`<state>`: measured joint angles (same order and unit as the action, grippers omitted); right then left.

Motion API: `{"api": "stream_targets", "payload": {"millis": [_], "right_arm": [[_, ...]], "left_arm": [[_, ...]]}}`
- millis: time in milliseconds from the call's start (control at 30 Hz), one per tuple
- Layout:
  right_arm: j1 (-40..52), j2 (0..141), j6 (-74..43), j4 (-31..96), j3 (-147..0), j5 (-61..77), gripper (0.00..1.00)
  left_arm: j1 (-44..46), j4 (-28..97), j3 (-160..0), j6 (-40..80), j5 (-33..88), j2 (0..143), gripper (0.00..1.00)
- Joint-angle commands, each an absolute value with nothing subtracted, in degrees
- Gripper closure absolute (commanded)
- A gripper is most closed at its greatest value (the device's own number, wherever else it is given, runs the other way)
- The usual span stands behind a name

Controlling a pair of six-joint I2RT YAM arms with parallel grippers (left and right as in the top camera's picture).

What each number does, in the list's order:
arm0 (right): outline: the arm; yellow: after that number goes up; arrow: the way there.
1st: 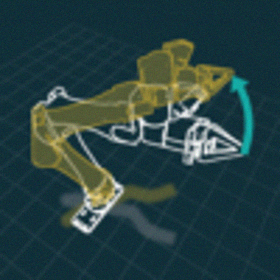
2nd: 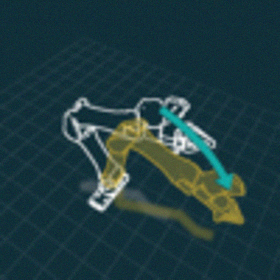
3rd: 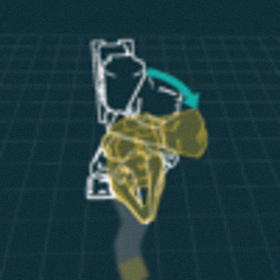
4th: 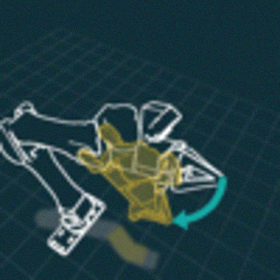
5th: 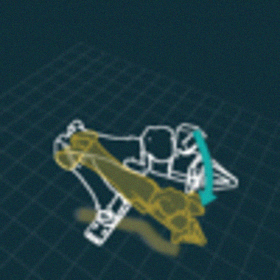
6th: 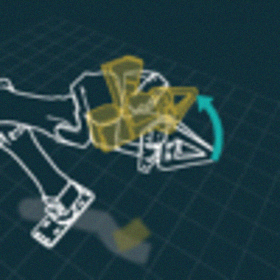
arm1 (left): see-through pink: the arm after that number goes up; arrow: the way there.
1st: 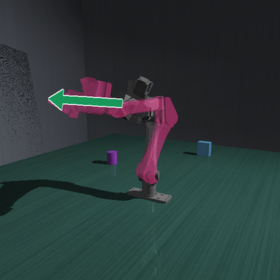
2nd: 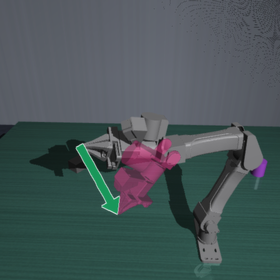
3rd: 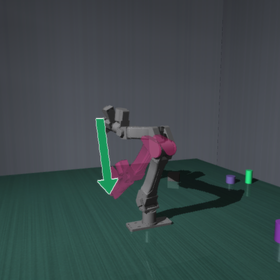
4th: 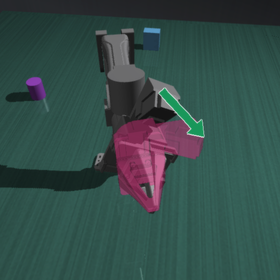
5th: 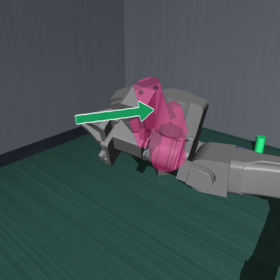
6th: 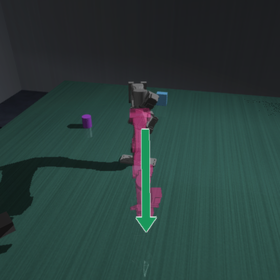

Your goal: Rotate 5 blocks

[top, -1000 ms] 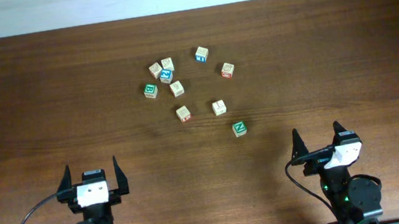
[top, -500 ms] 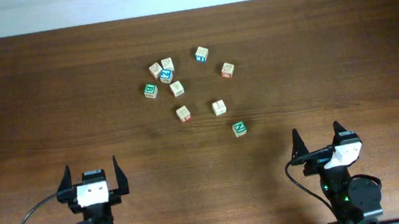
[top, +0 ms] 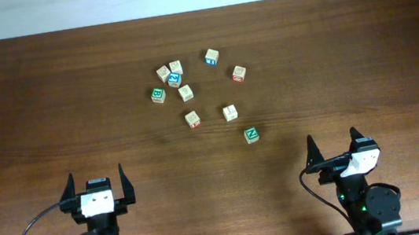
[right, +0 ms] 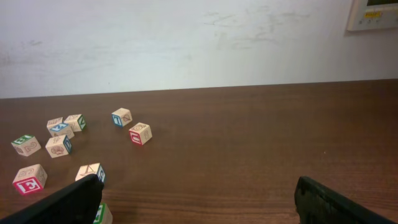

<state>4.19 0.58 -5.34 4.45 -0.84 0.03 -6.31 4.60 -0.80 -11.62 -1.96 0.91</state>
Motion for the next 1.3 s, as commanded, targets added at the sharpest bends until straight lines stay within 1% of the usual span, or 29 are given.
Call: {"api": "stream_targets", "payload": {"millis": [0, 400, 500, 633, 767, 933, 1033, 1133, 1267], "right_arm": [[4.5, 0.2, -5.1, 4.5, -0.3, -0.5, 0.02], [4.5, 0.2, -5.1, 4.0, -0.3, -0.5, 0.02], [4.5, 0.2, -5.1, 4.0, -0.3, 1.7, 0.02], [4.5, 0.2, -5.1, 3.7, -0.3, 7.2, 0.01], [4.5, 0.4, -5.1, 3.6, -1.1, 8.2, 0.02], [4.5, 1.4, -4.9, 4.1, -3.8, 10.4, 0.02], [4.5, 4.9, -4.9, 4.1, -6.8, 10.7, 0.02], [4.5, 10.2, -4.8, 4.1, -10.5, 12.5, 0.02], [4.5, 21.2, -4.7, 4.5, -18.0, 15.2, 0.02]], "left_arm": [[-6.7, 4.7, -0.5, -12.7, -1.7, 0.3, 0.01], [-6.7, 4.6, -0.5, -12.8, -2.5, 0.3, 0.01], [-6.7, 3.9, -0.5, -12.4, -4.1, 0.3, 0.01], [-6.7, 2.2, -0.7, -5.1, -0.8, 0.3, 0.01], [-6.7, 2.3, -3.1, -4.1, 3.4, 2.1, 0.01], [-6.7, 5.5, -11.2, -4.4, 3.5, 10.9, 0.01], [-6.7, 7.4, -17.6, -4.4, 3.8, 20.3, 0.01], [-6.7, 7.5, -22.1, -4.4, 6.4, 27.9, 0.01], [-6.7, 10.1, -29.6, -4.4, 10.1, 39.7, 0.01]]}}
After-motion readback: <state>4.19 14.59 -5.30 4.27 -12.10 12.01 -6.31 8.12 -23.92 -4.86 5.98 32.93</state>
